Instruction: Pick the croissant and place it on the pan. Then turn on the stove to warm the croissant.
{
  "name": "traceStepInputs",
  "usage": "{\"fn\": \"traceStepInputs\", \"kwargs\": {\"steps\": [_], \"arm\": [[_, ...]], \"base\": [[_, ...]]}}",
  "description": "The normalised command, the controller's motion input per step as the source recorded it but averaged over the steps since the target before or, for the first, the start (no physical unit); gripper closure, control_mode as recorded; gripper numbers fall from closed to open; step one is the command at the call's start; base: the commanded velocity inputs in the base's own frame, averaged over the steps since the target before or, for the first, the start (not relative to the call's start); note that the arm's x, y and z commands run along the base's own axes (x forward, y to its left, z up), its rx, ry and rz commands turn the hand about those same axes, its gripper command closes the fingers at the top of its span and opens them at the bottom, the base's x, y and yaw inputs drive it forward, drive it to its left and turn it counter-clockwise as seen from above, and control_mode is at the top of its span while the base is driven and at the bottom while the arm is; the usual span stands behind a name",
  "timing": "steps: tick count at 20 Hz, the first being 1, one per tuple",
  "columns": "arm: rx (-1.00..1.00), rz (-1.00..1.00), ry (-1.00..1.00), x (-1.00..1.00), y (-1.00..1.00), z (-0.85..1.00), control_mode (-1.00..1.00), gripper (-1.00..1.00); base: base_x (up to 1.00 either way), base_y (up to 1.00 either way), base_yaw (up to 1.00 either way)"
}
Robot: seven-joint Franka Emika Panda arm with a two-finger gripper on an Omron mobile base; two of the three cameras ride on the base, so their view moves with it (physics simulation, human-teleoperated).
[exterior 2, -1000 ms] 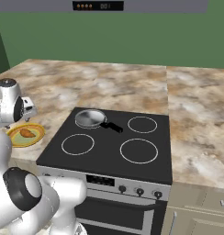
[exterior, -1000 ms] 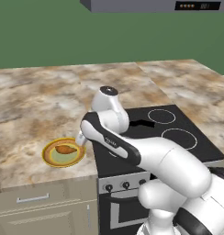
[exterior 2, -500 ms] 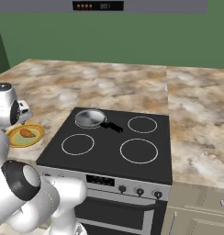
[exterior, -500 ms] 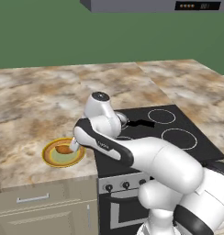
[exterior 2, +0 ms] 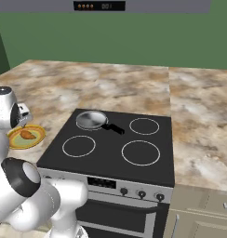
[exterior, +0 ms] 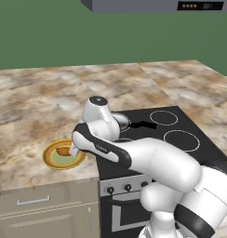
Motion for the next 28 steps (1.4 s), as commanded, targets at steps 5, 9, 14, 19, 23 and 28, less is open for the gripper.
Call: {"fn": "traceStepInputs", "kwargs": {"steps": [5, 9, 14, 19, 23, 28], "arm": [[0.00, 0.00, 0.00, 0.21, 0.00, -0.10, -1.00, -1.00], [0.00, 0.00, 0.01, 0.27, 0.00, -0.11, -1.00, -1.00], [0.00, 0.00, 0.00, 0.18, 0.05, -0.18, -1.00, -1.00], [0.00, 0.00, 0.02, 0.22, 0.13, -0.19, -1.00, -1.00], [0.00, 0.00, 0.04, 0.24, 0.13, -0.19, -1.00, -1.00], [0.00, 0.00, 0.04, 0.25, 0.12, -0.15, -1.00, -1.00]], "base": [[0.00, 0.00, 0.00], [0.00, 0.00, 0.00], [0.00, 0.00, 0.00], [0.00, 0.00, 0.00], [0.00, 0.00, 0.00], [0.00, 0.00, 0.00]]}}
